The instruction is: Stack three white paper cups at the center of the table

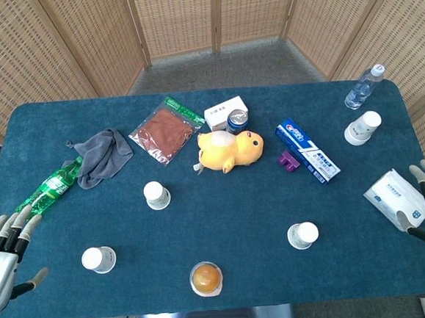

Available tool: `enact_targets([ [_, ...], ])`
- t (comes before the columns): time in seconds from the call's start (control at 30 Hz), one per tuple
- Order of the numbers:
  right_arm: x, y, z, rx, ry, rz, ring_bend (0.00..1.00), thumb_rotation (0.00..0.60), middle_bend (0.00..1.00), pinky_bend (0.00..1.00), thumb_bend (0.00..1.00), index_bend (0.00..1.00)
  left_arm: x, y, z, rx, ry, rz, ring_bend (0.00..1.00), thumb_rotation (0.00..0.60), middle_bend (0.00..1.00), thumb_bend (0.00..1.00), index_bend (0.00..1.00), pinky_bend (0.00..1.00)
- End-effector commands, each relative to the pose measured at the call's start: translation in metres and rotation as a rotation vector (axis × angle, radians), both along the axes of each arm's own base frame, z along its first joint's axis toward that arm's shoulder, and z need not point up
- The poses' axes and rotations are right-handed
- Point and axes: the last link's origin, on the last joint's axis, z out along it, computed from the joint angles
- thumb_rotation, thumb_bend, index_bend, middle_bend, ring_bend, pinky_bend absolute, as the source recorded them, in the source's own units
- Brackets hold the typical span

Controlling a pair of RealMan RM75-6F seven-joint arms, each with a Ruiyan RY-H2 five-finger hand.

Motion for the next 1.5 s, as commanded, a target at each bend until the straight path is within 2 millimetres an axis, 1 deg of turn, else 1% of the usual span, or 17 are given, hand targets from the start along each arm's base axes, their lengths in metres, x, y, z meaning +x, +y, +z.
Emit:
enact_targets([
  [0.03, -0.001, 0.0, 0.0, 0.002, 0.0, -0.005, 0.0, 0.6, 0.02, 0.02, 0.32, 0.12, 0.0, 0.0, 0.0, 0.001, 0.0, -0.002, 0.0, 0.6, 0.0, 0.23, 0.0, 0.01],
  [0.37, -0.001, 0.0, 0.004, -0.016, -0.011, -0.005, 0.0, 0.6, 0.02, 0.02, 0.32, 0.12, 0.001, 0.005, -0.005, -0.02, -0.01, 0.001, 0.0, 0.6, 0.0, 0.24, 0.0, 0.01],
  [0.53, -0.001, 0.0, 0.005, -0.022, -0.014, -0.007, 0.0, 0.6, 0.02, 0.02, 0.32, 0.12, 0.002, 0.017, -0.011, -0.058, -0.032, 0.018, 0.0, 0.6, 0.0, 0.23, 0.0, 0.01],
  [0.63, -0.001, 0.0, 0.006, -0.022, -0.015, -0.007, 0.0, 0.6, 0.02, 0.02, 0.32, 0.12, 0.004, 0.03, -0.016, -0.089, -0.041, 0.033, 0.0, 0.6, 0.0, 0.23, 0.0, 0.01],
  [0.7, -0.001, 0.0, 0.005, -0.021, -0.015, -0.006, 0.0, 0.6, 0.02, 0.02, 0.32, 0.12, 0.01, 0.043, -0.019, -0.112, -0.047, 0.041, 0.0, 0.6, 0.0, 0.23, 0.0, 0.01],
  [0.77, -0.001, 0.0, 0.005, -0.02, -0.015, -0.005, 0.0, 0.6, 0.02, 0.02, 0.32, 0.12, 0.019, 0.055, -0.021, -0.136, -0.043, 0.04, 0.0, 0.6, 0.0, 0.23, 0.0, 0.02],
  [0.87, 0.0, 0.0, 0.005, -0.02, -0.015, -0.002, 0.0, 0.6, 0.02, 0.02, 0.32, 0.12, 0.038, 0.078, -0.028, -0.184, -0.028, 0.043, 0.0, 0.6, 0.0, 0.23, 0.0, 0.02],
  [1.0, 0.001, 0.0, 0.005, -0.022, -0.016, 0.001, 0.0, 0.6, 0.02, 0.02, 0.32, 0.12, 0.07, 0.113, -0.047, -0.268, -0.036, 0.044, 0.0, 0.6, 0.0, 0.23, 0.0, 0.03],
  [1.1, 0.001, 0.0, 0.006, -0.022, -0.017, 0.001, 0.0, 0.6, 0.02, 0.02, 0.32, 0.12, 0.089, 0.136, -0.063, -0.306, -0.001, 0.041, 0.0, 0.6, 0.0, 0.23, 0.0, 0.03],
  [1.17, 0.0, 0.0, 0.006, -0.021, -0.017, 0.0, 0.0, 0.6, 0.02, 0.02, 0.32, 0.12, 0.097, 0.148, -0.075, -0.323, 0.02, 0.052, 0.0, 0.6, 0.0, 0.23, 0.0, 0.04],
  [1.3, 0.0, 0.0, 0.006, -0.021, -0.023, 0.001, 0.0, 0.6, 0.02, 0.02, 0.32, 0.12, 0.108, 0.171, -0.108, -0.348, 0.048, 0.103, 0.0, 0.6, 0.0, 0.23, 0.0, 0.05],
  [1.4, 0.001, 0.0, 0.008, -0.027, -0.027, 0.005, 0.0, 0.6, 0.02, 0.02, 0.32, 0.12, 0.114, 0.182, -0.13, -0.372, 0.065, 0.137, 0.0, 0.6, 0.0, 0.23, 0.01, 0.06],
  [1.5, 0.001, 0.0, 0.009, -0.031, -0.031, 0.005, 0.0, 0.6, 0.02, 0.02, 0.32, 0.12, 0.121, 0.188, -0.15, -0.383, 0.071, 0.157, 0.0, 0.6, 0.0, 0.23, 0.01, 0.06],
])
